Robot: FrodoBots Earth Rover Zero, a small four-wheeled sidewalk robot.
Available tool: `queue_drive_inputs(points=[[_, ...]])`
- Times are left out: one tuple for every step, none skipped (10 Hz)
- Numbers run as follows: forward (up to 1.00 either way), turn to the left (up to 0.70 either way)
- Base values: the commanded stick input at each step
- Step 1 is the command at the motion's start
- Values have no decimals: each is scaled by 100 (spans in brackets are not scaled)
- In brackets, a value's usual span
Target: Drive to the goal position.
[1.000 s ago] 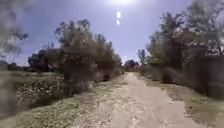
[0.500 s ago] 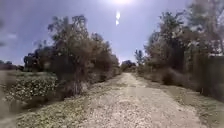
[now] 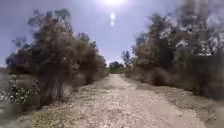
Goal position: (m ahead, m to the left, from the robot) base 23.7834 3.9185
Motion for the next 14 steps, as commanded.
queue_drive_inputs(points=[[70,0],[70,0],[70,0],[70,0],[70,0],[70,0],[70,0],[70,0],[70,0],[70,0],[70,0],[70,0],[70,0],[70,0]])
